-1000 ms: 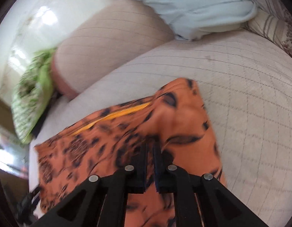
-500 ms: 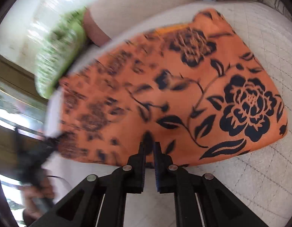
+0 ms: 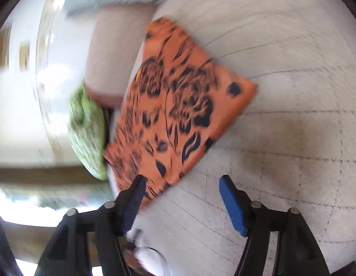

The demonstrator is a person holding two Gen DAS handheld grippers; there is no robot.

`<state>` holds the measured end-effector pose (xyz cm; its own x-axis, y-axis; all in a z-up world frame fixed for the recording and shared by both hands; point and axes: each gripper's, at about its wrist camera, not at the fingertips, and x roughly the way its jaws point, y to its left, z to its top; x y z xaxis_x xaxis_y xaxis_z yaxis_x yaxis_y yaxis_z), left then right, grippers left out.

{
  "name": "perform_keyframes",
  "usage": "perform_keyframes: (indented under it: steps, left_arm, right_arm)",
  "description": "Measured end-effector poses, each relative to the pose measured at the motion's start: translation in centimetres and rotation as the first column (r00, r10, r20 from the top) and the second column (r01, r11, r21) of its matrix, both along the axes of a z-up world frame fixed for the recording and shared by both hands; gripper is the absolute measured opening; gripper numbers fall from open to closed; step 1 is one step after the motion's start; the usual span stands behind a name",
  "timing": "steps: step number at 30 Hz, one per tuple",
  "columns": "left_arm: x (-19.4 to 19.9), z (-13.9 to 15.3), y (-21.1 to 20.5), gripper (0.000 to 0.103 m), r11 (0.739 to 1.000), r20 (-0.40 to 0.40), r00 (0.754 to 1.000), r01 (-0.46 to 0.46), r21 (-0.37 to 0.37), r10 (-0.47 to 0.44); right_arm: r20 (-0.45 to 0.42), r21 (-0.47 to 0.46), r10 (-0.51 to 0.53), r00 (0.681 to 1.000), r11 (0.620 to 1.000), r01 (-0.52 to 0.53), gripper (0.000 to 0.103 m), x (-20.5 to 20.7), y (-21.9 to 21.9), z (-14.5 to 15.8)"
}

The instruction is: Fold small clothes

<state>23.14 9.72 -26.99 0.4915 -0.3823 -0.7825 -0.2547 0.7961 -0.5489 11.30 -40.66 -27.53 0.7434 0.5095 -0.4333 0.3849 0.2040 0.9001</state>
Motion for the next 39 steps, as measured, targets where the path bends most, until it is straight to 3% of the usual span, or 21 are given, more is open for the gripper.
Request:
perform_keyframes:
  steps: [2, 6, 8, 10, 12, 14, 15, 17, 23, 25, 28, 31, 35, 39]
  left_arm:
    - [1.1, -1.1, -0.6, 0.081, 0.993, 0.005, 1.000, 0.016, -0.116, -0.016]
    - [3.6, -1.5, -2.0, 0.081, 0.984, 0.059, 0.998, 0.032, -0.173, -0.022]
    - [4.6, -2.3, -2.4, 0.080, 0.971, 0.075, 0.997, 0.043, -0.235, -0.026]
    - [5.5, -2.6, -2.6, 0.078, 0.962, 0.085, 0.996, 0.053, -0.266, -0.031]
    - [5.6, -2.7, -2.0, 0.046, 0.959, 0.081, 0.996, 0.057, -0.278, -0.035]
    - [6.0, -3.6, -1.7, 0.029, 0.959, 0.053, 0.998, 0.029, -0.282, -0.015]
    - [6.1, -4.0, -1.6, 0.026, 0.954, 0.051, 0.999, 0.020, -0.299, -0.005]
    - [6.0, -3.8, -1.5, 0.019, 0.948, 0.070, 0.998, 0.027, -0.317, -0.004]
    - [4.1, -0.7, -1.9, 0.015, 0.945, 0.204, 0.978, 0.098, -0.311, -0.034]
    - [3.2, 0.1, -1.7, 0.015, 0.934, 0.224, 0.974, 0.111, -0.340, -0.034]
    - [0.9, 1.8, -1.0, 0.015, 0.931, 0.250, 0.967, 0.137, -0.339, -0.051]
    - [-0.9, 2.4, 0.1, 0.015, 0.935, 0.235, 0.971, 0.125, -0.332, -0.047]
    - [-3.7, 1.8, 1.7, 0.015, 0.930, 0.194, 0.981, 0.088, -0.358, -0.018]
    - [-4.6, 1.8, 2.4, 0.015, 0.945, 0.195, 0.980, 0.045, -0.325, 0.020]
  right_arm:
    - [0.004, -0.027, -0.036, 0.999, 0.999, 0.036, 0.070, 0.2, -0.6, 0.0]
    - [-0.013, 0.009, -0.108, 0.994, 0.994, 0.108, 0.070, 1.3, -1.1, -1.7]
    - [-0.015, 0.009, -0.139, 0.990, 0.990, 0.139, 0.069, 2.0, -1.6, -2.4]
    - [0.016, -0.003, -0.172, 0.985, 0.985, 0.172, 0.068, 2.6, -2.0, -2.2]
    - [0.053, -0.043, -0.197, 0.979, 0.979, 0.199, 0.067, 3.5, -2.5, -2.2]
    - [0.043, -0.066, -0.219, 0.975, 0.973, 0.221, 0.046, 4.5, -2.4, -2.6]
    - [0.036, -0.063, -0.217, 0.976, 0.974, 0.219, 0.026, 4.7, -2.5, -3.0]
    - [0.042, -0.041, -0.233, 0.972, 0.971, 0.235, 0.022, 4.4, -2.8, -3.3]
    - [0.167, -0.191, -0.231, 0.959, 0.946, 0.261, 0.017, 3.2, -2.3, 0.6]
    - [0.208, -0.264, -0.221, 0.953, 0.926, 0.272, 0.011, 2.2, -1.8, 2.3]
    - [0.253, -0.354, -0.195, 0.948, 0.893, 0.278, 0.009, 0.2, -1.0, 4.6]
    - [0.246, -0.403, -0.178, 0.953, 0.875, 0.268, 0.009, -1.4, -1.3, 5.7]
    - [0.262, -0.422, -0.124, 0.957, 0.877, 0.229, 0.009, -3.5, -1.4, 6.7]
    - [0.240, -0.424, -0.021, 0.971, 0.897, 0.124, 0.012, -2.8, 0.1, 6.6]
